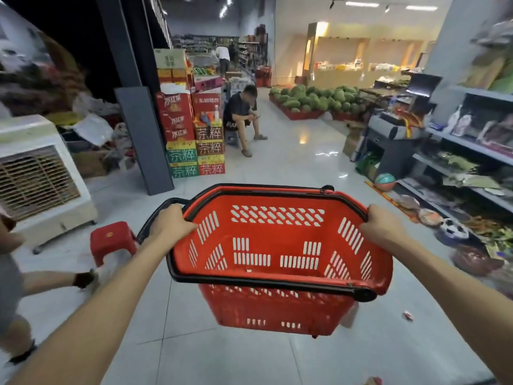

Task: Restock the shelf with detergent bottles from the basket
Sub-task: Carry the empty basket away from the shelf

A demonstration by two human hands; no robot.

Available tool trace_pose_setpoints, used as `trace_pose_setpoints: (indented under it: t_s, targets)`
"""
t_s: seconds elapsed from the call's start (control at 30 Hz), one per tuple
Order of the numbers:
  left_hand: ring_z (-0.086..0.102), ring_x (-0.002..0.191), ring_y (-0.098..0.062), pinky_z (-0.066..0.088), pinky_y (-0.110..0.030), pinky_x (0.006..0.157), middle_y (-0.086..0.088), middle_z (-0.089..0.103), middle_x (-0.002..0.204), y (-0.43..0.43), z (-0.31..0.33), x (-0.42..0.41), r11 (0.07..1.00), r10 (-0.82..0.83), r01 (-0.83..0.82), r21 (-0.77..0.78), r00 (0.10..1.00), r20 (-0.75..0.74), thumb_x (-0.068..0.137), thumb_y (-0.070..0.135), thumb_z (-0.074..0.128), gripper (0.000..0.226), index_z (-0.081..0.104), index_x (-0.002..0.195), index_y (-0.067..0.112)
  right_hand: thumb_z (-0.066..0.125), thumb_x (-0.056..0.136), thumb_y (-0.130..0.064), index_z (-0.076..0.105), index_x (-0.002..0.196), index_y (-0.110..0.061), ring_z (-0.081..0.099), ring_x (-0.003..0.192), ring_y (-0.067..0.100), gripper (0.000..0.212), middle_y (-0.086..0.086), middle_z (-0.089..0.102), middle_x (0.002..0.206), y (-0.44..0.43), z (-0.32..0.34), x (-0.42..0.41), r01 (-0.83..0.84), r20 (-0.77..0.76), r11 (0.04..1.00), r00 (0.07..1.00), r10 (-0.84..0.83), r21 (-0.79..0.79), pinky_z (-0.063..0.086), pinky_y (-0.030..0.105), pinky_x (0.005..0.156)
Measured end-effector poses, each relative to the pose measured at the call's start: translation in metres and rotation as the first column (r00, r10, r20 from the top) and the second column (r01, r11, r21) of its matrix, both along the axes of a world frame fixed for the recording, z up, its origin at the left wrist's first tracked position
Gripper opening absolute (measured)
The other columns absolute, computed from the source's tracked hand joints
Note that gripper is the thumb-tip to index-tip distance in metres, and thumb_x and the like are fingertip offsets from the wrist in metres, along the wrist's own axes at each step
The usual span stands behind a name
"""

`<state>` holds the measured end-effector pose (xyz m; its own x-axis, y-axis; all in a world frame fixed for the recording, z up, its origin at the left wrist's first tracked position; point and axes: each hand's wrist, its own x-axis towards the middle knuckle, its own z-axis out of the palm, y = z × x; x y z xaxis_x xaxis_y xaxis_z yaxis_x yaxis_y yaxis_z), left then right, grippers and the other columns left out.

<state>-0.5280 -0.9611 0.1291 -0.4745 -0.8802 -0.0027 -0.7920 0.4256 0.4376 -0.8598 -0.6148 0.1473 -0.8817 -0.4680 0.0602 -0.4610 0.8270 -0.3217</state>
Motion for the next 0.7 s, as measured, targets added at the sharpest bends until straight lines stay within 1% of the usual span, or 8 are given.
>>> trace_pose_setpoints:
  t_s: [0.1, 0.2, 0.33, 0.43, 0.5, 0.53, 0.6, 0.7]
  targets:
    - [0.071, 0.074, -0.024, 0.064, -0.039, 0.071, -0.001, 0.072, 0.085, -0.027, 0.011, -0.053, 0.999, 0.035, -0.035, -0.015, 0.999, -0.004, 0.074, 0.042, 0.079, 0.033, 0.069, 0.1, 0.023, 0.064, 0.085, -0.024, 0.054, 0.102, -0.016, 0.059, 0.076, 0.022, 0.021, 0.006, 0.065, 0.093, -0.039, 0.016, -0.057, -0.031, 0.006, 0.999, 1.0, 0.031, -0.017, 0.047, 0.032, 0.065]
    - [0.07, 0.068, -0.023, 0.064, -0.039, 0.066, 0.0, 0.072, 0.078, -0.063, 0.021, -0.104, 0.998, 0.051, -0.052, -0.033, 0.999, -0.009, 0.074, 0.04, 0.075, 0.028, 0.071, 0.096, 0.023, 0.061, 0.086, -0.024, 0.055, 0.103, -0.017, 0.063, 0.077, 0.021, 0.02, 0.006, 0.067, 0.093, -0.083, 0.028, -0.11, -0.061, 0.001, 0.998, 0.998, 0.061, -0.012, 0.052, 0.033, 0.067]
    - [0.068, 0.067, -0.024, 0.063, -0.039, 0.066, 0.0, 0.069, 0.077, -0.126, 0.025, -0.176, 0.997, 0.041, -0.04, -0.065, 0.999, 0.011, 0.078, 0.038, 0.074, 0.025, 0.069, 0.096, 0.021, 0.06, 0.086, -0.028, 0.056, 0.104, -0.017, 0.065, 0.075, 0.021, 0.022, 0.003, 0.066, 0.089, -0.148, 0.028, -0.178, -0.07, -0.004, 0.998, 0.998, 0.07, -0.002, 0.058, 0.035, 0.069]
    - [0.069, 0.065, -0.021, 0.063, -0.037, 0.065, 0.001, 0.07, 0.076, -0.193, 0.015, -0.235, 0.998, 0.006, -0.006, -0.066, 1.0, 0.004, 0.077, 0.041, 0.073, 0.027, 0.069, 0.099, 0.025, 0.058, 0.088, -0.022, 0.054, 0.106, -0.013, 0.055, 0.07, 0.018, 0.021, 0.002, 0.056, 0.088, -0.206, 0.024, -0.23, -0.055, -0.011, 0.998, 0.998, 0.055, -0.008, 0.046, 0.031, 0.062]
    - [0.07, 0.065, -0.02, 0.063, -0.036, 0.063, 0.003, 0.072, 0.077, -0.242, 0.003, -0.277, 0.998, -0.045, 0.044, -0.054, 0.999, -0.02, 0.079, 0.043, 0.073, 0.026, 0.068, 0.1, 0.028, 0.059, 0.088, -0.018, 0.053, 0.104, -0.013, 0.054, 0.068, 0.015, 0.018, 0.004, 0.058, 0.089, -0.242, 0.024, -0.265, -0.027, -0.005, 0.999, 1.0, 0.027, -0.043, 0.043, 0.03, 0.059]
    - [0.071, 0.065, -0.02, 0.063, -0.037, 0.063, 0.003, 0.072, 0.078, -0.268, -0.002, -0.301, 0.997, -0.067, 0.066, -0.05, 0.997, -0.031, 0.079, 0.046, 0.072, 0.028, 0.068, 0.101, 0.029, 0.06, 0.088, -0.017, 0.052, 0.102, -0.012, 0.054, 0.069, 0.017, 0.016, 0.005, 0.06, 0.089, -0.262, 0.027, -0.285, -0.008, -0.009, 0.998, 1.0, 0.007, -0.059, 0.043, 0.029, 0.058]
    - [0.071, 0.067, -0.021, 0.064, -0.038, 0.065, 0.004, 0.072, 0.079, -0.316, -0.008, -0.348, 0.992, -0.119, 0.117, -0.039, 0.992, -0.036, 0.075, 0.052, 0.071, 0.035, 0.067, 0.102, 0.03, 0.06, 0.083, -0.016, 0.052, 0.097, -0.012, 0.056, 0.073, 0.024, 0.016, 0.009, 0.063, 0.092, -0.296, 0.036, -0.321, 0.021, -0.033, 0.999, 0.999, -0.022, -0.047, 0.044, 0.03, 0.062]
    - [0.069, 0.07, -0.025, 0.063, -0.04, 0.065, 0.001, 0.07, 0.083, -0.377, -0.005, -0.422, 0.989, -0.144, 0.143, -0.028, 0.989, -0.039, 0.074, 0.058, 0.069, 0.044, 0.064, 0.106, 0.028, 0.058, 0.077, -0.019, 0.053, 0.098, -0.015, 0.062, 0.083, 0.031, 0.022, 0.011, 0.065, 0.098, -0.342, 0.051, -0.376, 0.093, -0.049, 0.993, 0.994, -0.096, -0.067, 0.056, 0.04, 0.074]
